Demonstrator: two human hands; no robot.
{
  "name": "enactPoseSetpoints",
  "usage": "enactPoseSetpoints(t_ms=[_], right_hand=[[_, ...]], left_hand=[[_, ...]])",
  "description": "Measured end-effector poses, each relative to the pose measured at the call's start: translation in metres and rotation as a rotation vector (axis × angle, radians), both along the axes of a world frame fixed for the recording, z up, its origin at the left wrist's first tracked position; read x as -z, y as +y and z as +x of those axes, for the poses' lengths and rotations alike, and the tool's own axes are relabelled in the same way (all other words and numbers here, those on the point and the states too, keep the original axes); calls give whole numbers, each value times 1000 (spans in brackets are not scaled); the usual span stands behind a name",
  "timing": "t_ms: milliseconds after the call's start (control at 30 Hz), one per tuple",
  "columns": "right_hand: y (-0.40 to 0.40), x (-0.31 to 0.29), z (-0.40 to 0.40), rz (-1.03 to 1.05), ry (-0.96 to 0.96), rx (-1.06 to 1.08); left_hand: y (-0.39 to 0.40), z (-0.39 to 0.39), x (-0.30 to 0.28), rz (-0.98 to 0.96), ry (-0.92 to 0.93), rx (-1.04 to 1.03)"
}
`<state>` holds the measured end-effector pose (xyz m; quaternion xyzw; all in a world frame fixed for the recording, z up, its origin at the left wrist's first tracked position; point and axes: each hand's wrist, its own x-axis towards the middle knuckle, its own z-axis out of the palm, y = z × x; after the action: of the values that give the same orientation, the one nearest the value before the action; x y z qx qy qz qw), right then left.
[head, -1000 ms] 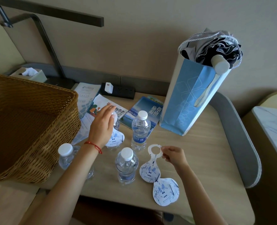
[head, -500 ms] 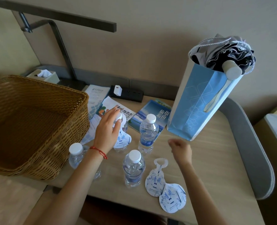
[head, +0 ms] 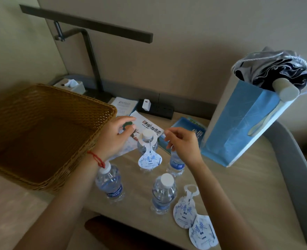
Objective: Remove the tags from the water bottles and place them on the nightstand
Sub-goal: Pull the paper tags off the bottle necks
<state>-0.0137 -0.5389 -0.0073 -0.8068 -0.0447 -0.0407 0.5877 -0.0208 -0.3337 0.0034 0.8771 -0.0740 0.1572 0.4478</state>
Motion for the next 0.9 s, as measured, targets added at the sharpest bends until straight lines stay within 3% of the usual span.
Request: enactPoseSetpoints(t_ms=[500, 900], right_hand=[[22, 26, 21, -94, 166, 51], [35, 29, 23, 63, 294, 69]], left_hand=[[24, 48, 64, -367, 653, 403], [22, 53, 96, -529, 660, 453]])
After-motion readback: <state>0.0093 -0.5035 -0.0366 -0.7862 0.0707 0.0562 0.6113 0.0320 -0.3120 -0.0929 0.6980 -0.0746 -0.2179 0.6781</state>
